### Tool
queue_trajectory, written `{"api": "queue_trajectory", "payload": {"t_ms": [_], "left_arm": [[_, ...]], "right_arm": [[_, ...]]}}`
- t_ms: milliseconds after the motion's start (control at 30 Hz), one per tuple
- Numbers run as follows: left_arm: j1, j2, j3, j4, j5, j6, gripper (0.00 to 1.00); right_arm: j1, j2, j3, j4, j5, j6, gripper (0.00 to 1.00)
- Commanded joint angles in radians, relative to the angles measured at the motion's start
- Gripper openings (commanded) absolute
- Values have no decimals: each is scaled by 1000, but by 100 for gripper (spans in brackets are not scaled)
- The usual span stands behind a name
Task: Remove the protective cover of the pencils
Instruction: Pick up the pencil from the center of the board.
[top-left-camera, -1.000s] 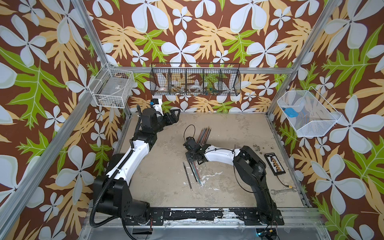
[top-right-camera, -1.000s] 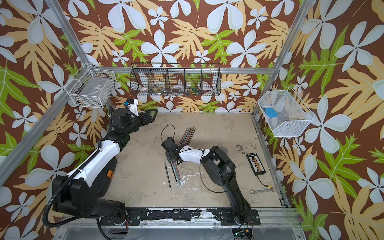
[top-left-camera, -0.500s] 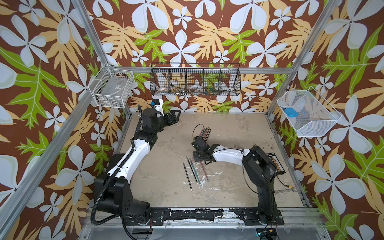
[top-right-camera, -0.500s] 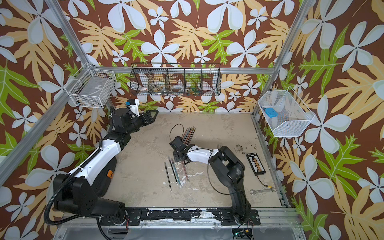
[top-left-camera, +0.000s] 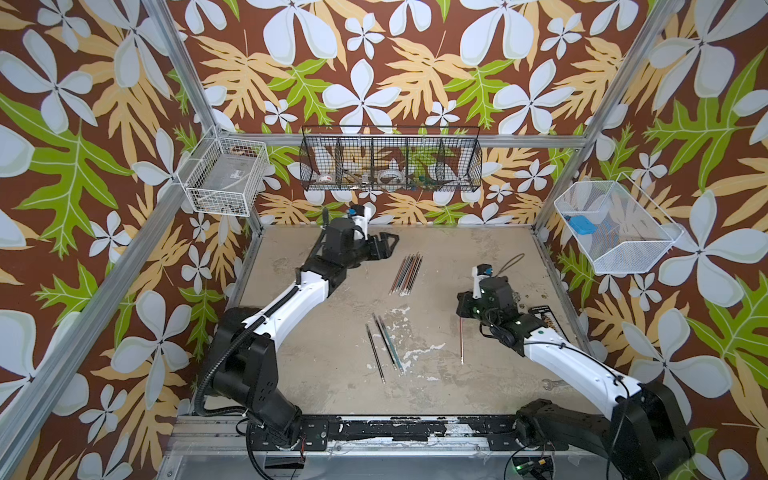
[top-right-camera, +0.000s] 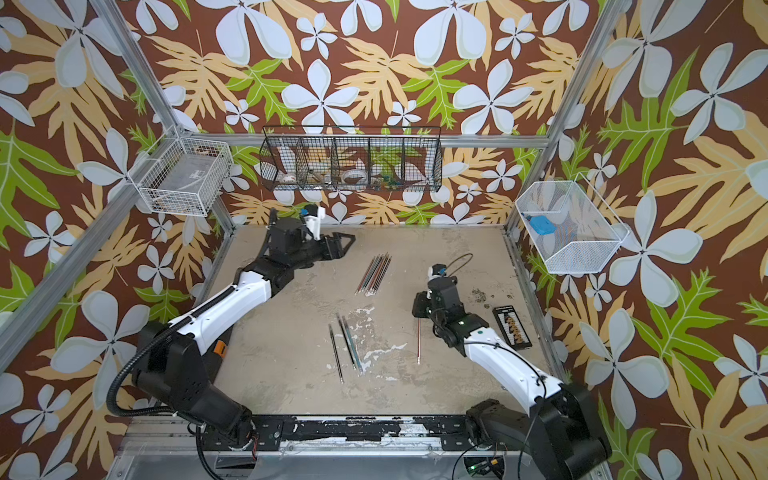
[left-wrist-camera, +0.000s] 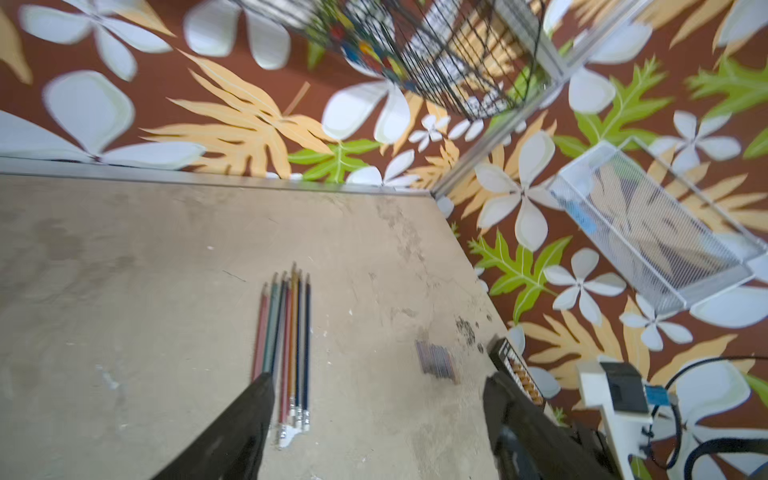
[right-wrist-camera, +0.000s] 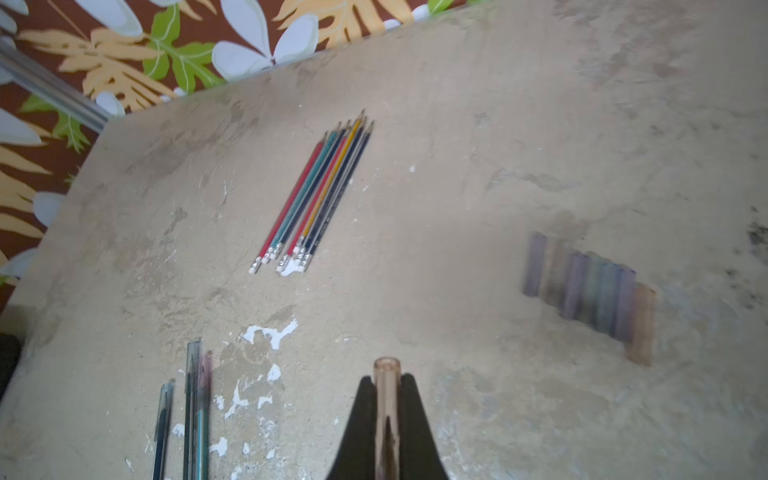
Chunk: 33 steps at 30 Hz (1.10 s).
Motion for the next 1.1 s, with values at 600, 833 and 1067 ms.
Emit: {"api": "queue_trajectory", "payload": {"t_ms": [600, 833, 1067], "left_arm": [[-176, 58, -11, -63, -218, 155, 100], [-191, 0, -130, 132, -139, 33, 100], [-265, 10, -88, 96, -16, 161, 100]], "right_arm": [[-155, -203, -72, 87, -162, 45, 0], [-165, -255, -125, 250, -150, 128, 0], [-177, -290, -170, 488, -135, 199, 0]]}}
